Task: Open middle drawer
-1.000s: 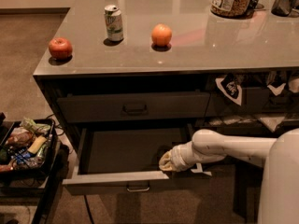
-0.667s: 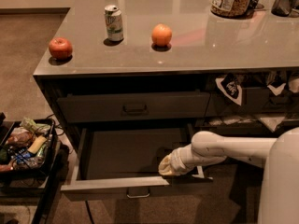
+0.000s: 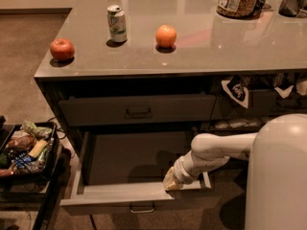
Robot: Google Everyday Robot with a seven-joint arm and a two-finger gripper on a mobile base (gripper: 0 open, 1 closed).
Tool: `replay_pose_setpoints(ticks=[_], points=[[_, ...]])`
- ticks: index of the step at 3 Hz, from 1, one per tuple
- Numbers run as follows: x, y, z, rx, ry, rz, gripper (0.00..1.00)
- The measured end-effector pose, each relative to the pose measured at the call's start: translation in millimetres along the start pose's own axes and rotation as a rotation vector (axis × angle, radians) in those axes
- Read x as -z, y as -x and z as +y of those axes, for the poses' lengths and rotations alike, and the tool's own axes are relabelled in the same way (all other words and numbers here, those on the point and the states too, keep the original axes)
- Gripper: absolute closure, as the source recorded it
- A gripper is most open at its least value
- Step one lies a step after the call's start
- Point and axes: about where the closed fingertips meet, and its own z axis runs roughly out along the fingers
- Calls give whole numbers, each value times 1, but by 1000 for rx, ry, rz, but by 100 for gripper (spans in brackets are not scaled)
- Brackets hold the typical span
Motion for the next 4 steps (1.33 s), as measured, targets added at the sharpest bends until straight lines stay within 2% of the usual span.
replay_pose_setpoints(ticks=[1, 2, 4], points=[[-5, -3, 26, -113, 43, 3, 100], [-8, -1, 50, -184, 64, 0, 100], [-4, 11, 97, -249, 160, 14, 100]])
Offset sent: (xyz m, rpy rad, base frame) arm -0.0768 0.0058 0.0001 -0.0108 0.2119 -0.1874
